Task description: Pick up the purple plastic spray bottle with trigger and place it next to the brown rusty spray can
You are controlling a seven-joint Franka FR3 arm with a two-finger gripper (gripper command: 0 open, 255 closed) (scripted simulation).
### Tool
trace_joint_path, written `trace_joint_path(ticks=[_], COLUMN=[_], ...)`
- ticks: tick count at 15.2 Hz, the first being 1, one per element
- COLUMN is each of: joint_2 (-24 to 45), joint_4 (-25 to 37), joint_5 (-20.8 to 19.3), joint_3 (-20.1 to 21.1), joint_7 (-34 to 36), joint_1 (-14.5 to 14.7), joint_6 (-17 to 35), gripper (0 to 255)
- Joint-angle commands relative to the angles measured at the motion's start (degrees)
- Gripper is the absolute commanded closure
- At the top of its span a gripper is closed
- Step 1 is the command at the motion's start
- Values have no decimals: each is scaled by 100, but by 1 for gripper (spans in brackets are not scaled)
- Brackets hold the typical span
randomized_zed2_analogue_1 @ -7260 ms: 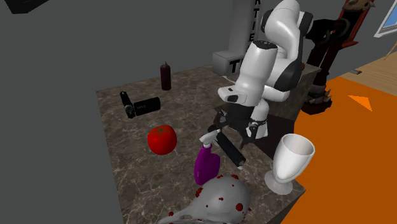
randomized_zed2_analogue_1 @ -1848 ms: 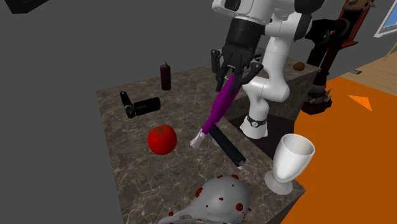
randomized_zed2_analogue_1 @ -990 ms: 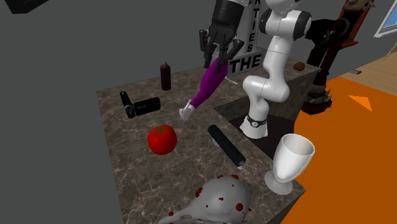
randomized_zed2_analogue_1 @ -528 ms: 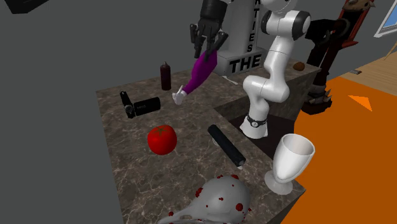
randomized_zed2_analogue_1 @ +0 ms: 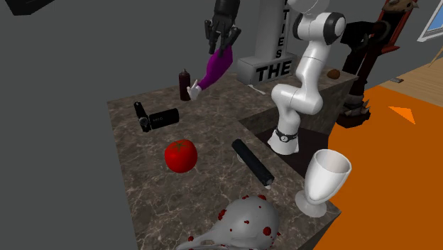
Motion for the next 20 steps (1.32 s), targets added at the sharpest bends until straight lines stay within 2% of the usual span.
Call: trace_joint_path(ticks=[1,12,16,20], joint_2=[-50,104,362,765], joint_4=[-13,591,1024,1589], joint_5=[-44,-195,-146,35], joint_3=[-225,-1625,-2277,-3101], joint_7=[-273,-1829,-2454,-3144], joint_1=[-48,-172,-104,71], joint_6=[-14,-301,-418,-555], gripper=[255,255,255,255])
